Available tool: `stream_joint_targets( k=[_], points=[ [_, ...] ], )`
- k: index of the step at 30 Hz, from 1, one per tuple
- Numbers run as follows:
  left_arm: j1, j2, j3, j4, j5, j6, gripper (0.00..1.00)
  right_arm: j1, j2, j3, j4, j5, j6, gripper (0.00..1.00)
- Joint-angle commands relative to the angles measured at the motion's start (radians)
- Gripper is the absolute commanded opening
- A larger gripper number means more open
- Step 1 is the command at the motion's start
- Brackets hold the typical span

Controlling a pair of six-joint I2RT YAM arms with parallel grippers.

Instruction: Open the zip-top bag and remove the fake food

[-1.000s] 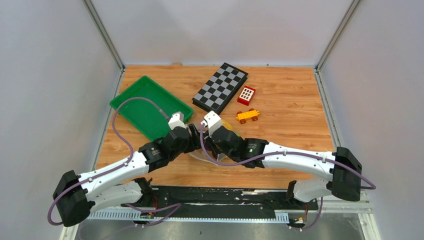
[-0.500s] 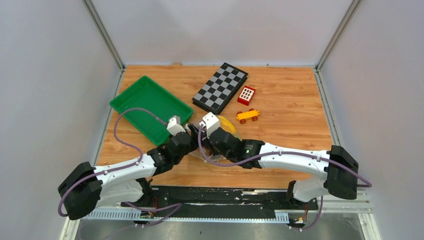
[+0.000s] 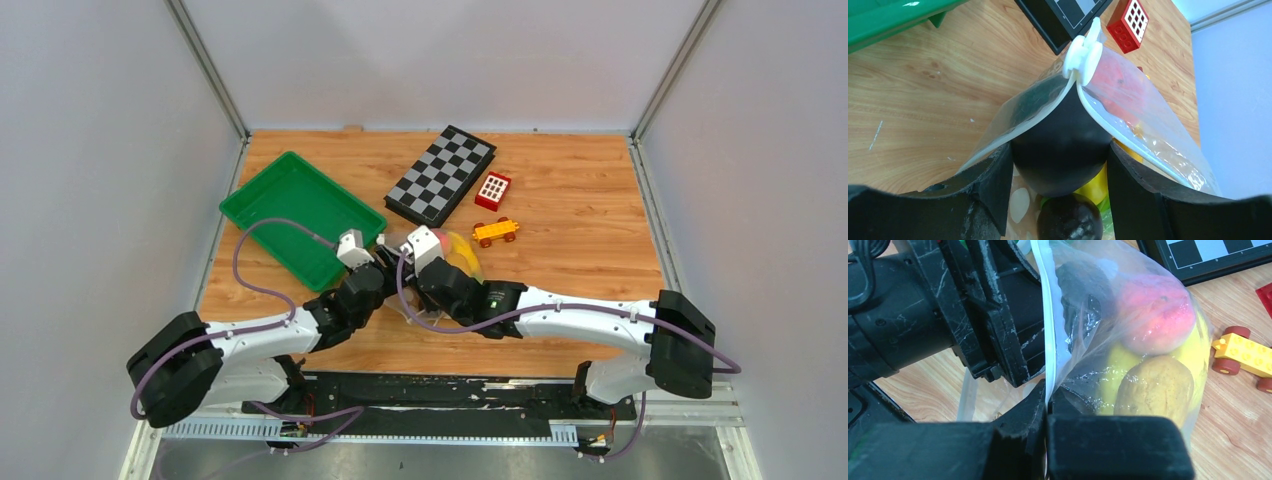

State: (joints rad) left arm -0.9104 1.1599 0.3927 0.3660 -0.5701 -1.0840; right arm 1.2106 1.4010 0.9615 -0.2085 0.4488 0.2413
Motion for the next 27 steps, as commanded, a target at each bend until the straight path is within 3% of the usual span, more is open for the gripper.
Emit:
stream_joint_targets(
  k=[1, 7, 16, 27],
  points=[
    [-0.015, -0.02, -0.008, 0.06, -0.042, 0.051, 0.47, 0.009, -0.015, -0.009, 0.015, 0.067, 0.034, 0.0],
    [-0.038, -0.092, -0.038, 0.058, -0.046, 0.075, 0.34, 0.008, -0.028, -0.013, 0.01, 0.09, 0.036, 0.0],
    [-0.12, -0.272, -0.021, -0.105, 0.001, 0.217, 0.34, -0.011, -0.03, 0.018, -0.064, 0.23, 0.069, 0.0],
    [-0.142, -0.419, -0.019, -0.195, 0.186, 0.412, 0.34, -0.084, 0.005, 0.029, -0.109, 0.252, 0.106, 0.0]
  ],
)
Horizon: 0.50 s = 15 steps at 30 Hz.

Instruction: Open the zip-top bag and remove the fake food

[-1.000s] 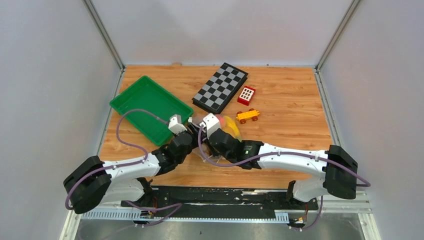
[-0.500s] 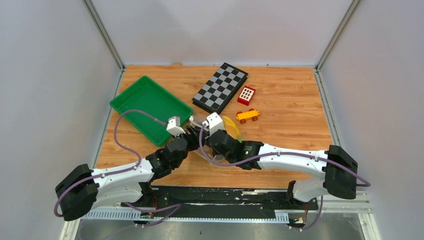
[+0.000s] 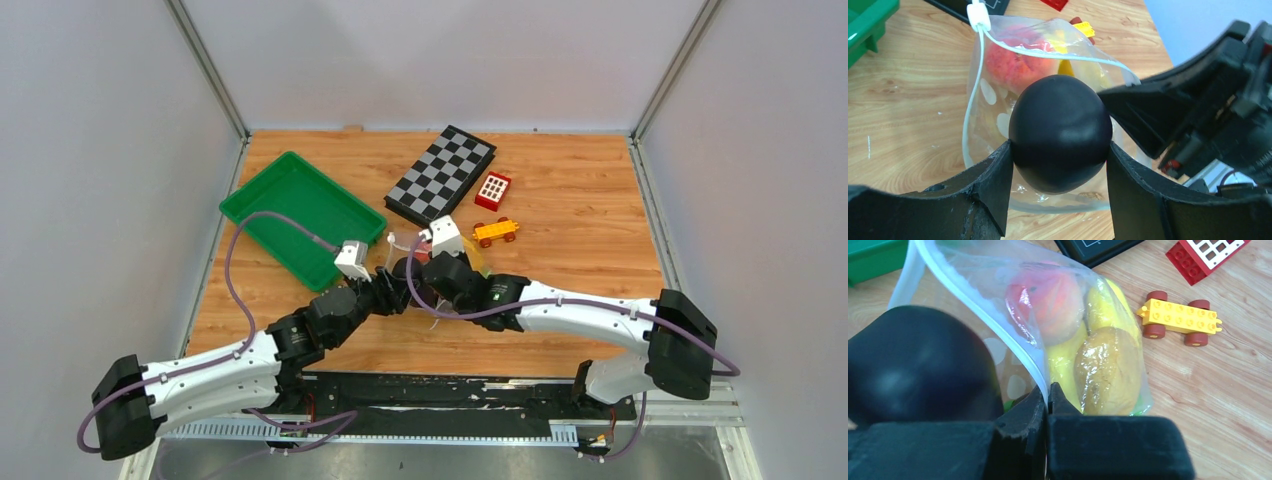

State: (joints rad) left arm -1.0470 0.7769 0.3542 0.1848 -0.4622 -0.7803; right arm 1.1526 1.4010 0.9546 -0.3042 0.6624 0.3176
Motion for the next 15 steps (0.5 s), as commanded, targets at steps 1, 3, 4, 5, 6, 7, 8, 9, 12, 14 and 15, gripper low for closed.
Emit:
stream_joint_targets(
  k=[1, 3, 4, 5, 6, 7, 8, 9, 12, 14, 15],
  points=[
    [-0.006, -0.05, 0.029, -0.017, 0.083, 0.117, 0.33, -0.028, 0.012, 0.033, -0.01, 0.039, 0.029, 0.0],
    [-0.006, -0.077, 0.054, -0.034, 0.077, 0.128, 0.33, -0.031, 0.023, 0.018, 0.001, 0.035, 0.028, 0.0],
    [-0.006, -0.087, 0.07, -0.054, 0.05, 0.126, 0.32, -0.031, 0.027, 0.011, 0.006, 0.032, 0.028, 0.0],
    [-0.006, -0.098, 0.09, -0.077, 0.02, 0.126, 0.3, -0.031, 0.03, 0.004, 0.014, 0.029, 0.028, 0.0],
    [-0.005, -0.104, 0.112, -0.105, -0.02, 0.128, 0.28, -0.032, 0.03, -0.005, 0.023, 0.024, 0.027, 0.0],
    [-0.005, -0.111, 0.135, -0.13, -0.062, 0.127, 0.26, -0.032, 0.028, -0.019, 0.036, 0.019, 0.024, 0.0],
    [-0.004, -0.114, 0.159, -0.152, -0.12, 0.134, 0.24, -0.032, 0.024, -0.031, 0.048, 0.015, 0.022, 0.0],
    [-0.005, -0.115, 0.192, -0.17, -0.16, 0.143, 0.21, -0.031, 0.019, -0.042, 0.059, 0.012, 0.019, 0.0],
    [0.005, -0.095, 0.274, -0.22, -0.259, 0.195, 0.18, -0.032, 0.012, -0.065, 0.082, 0.008, 0.008, 0.0],
    [0.039, -0.067, 0.344, -0.295, -0.303, 0.215, 0.17, -0.031, 0.012, -0.076, 0.093, 0.012, 0.0, 0.0],
    [0.075, -0.051, 0.379, -0.333, -0.304, 0.222, 0.17, -0.031, 0.01, -0.082, 0.1, 0.016, -0.003, 0.0]
  ],
)
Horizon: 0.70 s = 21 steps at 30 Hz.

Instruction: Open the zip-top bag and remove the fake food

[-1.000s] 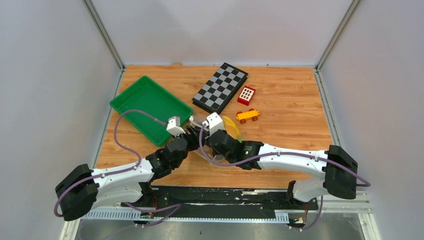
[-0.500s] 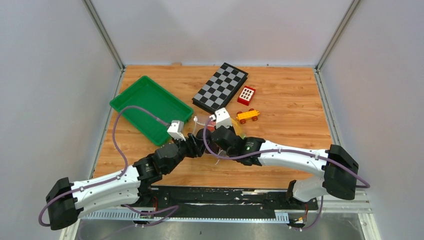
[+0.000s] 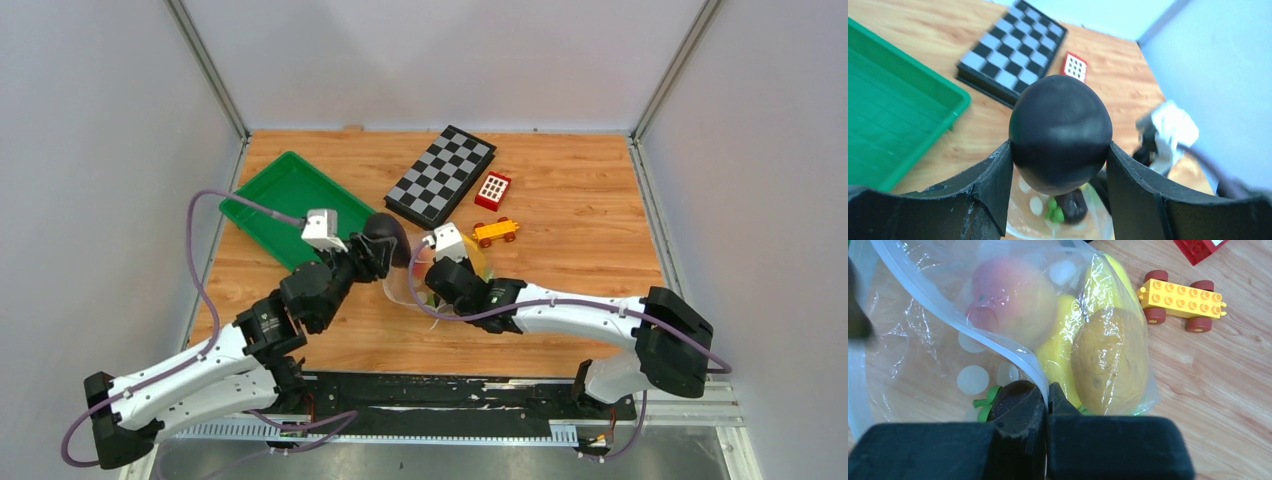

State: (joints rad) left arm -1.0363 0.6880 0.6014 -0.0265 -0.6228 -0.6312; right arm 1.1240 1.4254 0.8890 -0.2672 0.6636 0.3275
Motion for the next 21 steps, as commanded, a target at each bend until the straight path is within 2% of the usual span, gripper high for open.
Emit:
stream_joint_targets(
  k=[1, 4, 7, 13, 16, 21],
  points=[
    [0.107, 0.059, 0.171, -0.169, -0.138, 0.068, 0.16, -0.003, -0.014, -0.022, 0.069, 0.016, -0.016, 0.0],
    [0.281, 0.118, 0.262, -0.258, -0.062, 0.062, 0.16, -0.003, -0.02, -0.037, 0.084, 0.016, -0.02, 0.0],
    [0.497, 0.174, 0.292, -0.271, 0.058, 0.046, 0.16, -0.003, -0.036, -0.054, 0.095, 0.013, -0.019, 0.0],
    [0.863, 0.368, 0.292, -0.185, 0.426, -0.091, 0.17, -0.003, -0.077, -0.09, 0.126, 0.027, -0.022, 0.0],
    [0.943, 0.509, 0.294, -0.111, 0.564, -0.157, 0.19, -0.003, -0.084, -0.101, 0.135, 0.041, -0.025, 0.0],
    [0.989, 0.708, 0.292, 0.016, 0.669, -0.231, 0.23, -0.002, -0.095, -0.114, 0.153, 0.035, -0.031, 0.0]
  ],
)
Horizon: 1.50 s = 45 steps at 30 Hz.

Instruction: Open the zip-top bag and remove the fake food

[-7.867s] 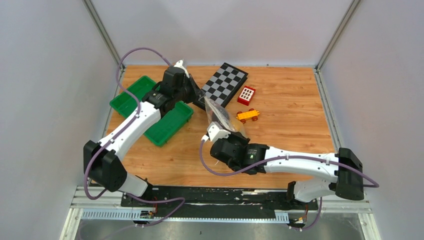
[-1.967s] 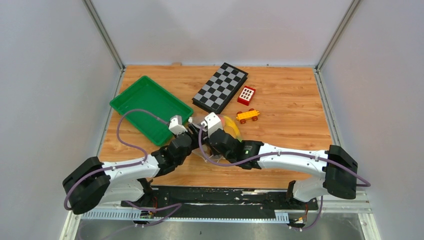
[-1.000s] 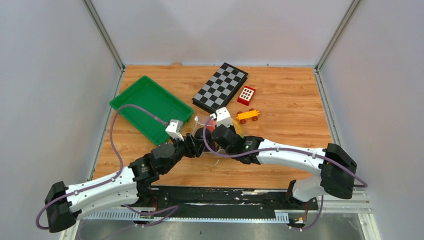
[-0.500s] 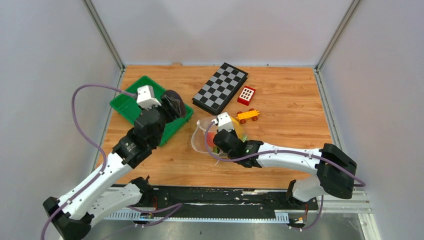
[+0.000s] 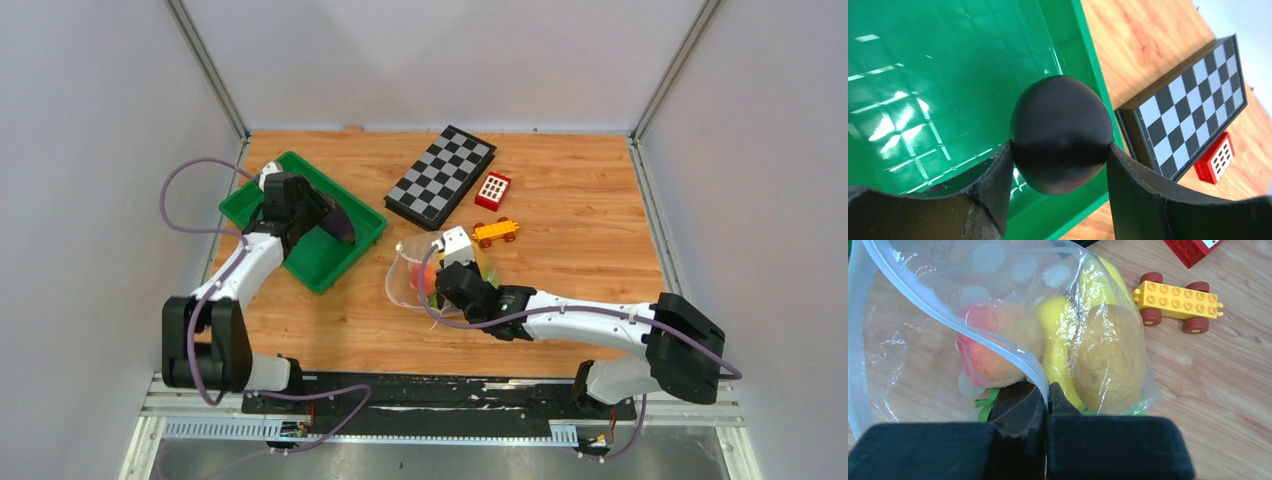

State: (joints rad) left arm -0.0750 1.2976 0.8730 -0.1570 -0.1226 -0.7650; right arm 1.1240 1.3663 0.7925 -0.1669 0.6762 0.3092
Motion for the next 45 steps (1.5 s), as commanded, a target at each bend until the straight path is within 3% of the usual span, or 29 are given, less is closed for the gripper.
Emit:
stream_joint_targets(
  k=[1, 5, 9, 14, 17, 28, 33, 38, 45],
  points=[
    [0.034, 0.124, 0.017, 0.189, 0.184, -0.114, 0.25, -0.003, -0.038, -0.019, 0.055, 0.022, -0.013, 0.0],
    [0.042, 0.219, 0.028, 0.219, 0.203, -0.134, 0.35, -0.003, -0.044, -0.024, 0.059, 0.022, -0.018, 0.0],
    [0.063, 0.268, 0.025, 0.212, 0.248, -0.152, 0.63, -0.004, -0.052, -0.025, 0.063, 0.023, -0.025, 0.0],
    [0.064, 0.22, 0.043, 0.083, 0.201, -0.069, 0.88, -0.003, -0.077, -0.025, 0.061, -0.012, -0.033, 0.0],
    [0.064, 0.175, 0.045, 0.034, 0.192, -0.016, 0.95, -0.003, -0.088, -0.026, 0.063, -0.031, -0.041, 0.0],
    [0.021, -0.106, -0.016, -0.093, 0.263, 0.135, 1.0, 0.002, -0.1, 0.027, -0.025, -0.067, -0.046, 0.0],
    [-0.125, -0.286, -0.084, -0.138, 0.247, 0.174, 1.0, 0.008, -0.119, 0.06, -0.091, -0.069, -0.052, 0.0],
    [-0.305, -0.461, -0.171, -0.14, 0.211, 0.12, 0.98, 0.019, -0.14, 0.078, -0.133, -0.067, -0.049, 0.0],
    [-0.554, -0.537, -0.244, -0.028, 0.166, 0.015, 0.94, 0.021, -0.136, 0.09, -0.158, -0.07, -0.044, 0.0]
  ],
)
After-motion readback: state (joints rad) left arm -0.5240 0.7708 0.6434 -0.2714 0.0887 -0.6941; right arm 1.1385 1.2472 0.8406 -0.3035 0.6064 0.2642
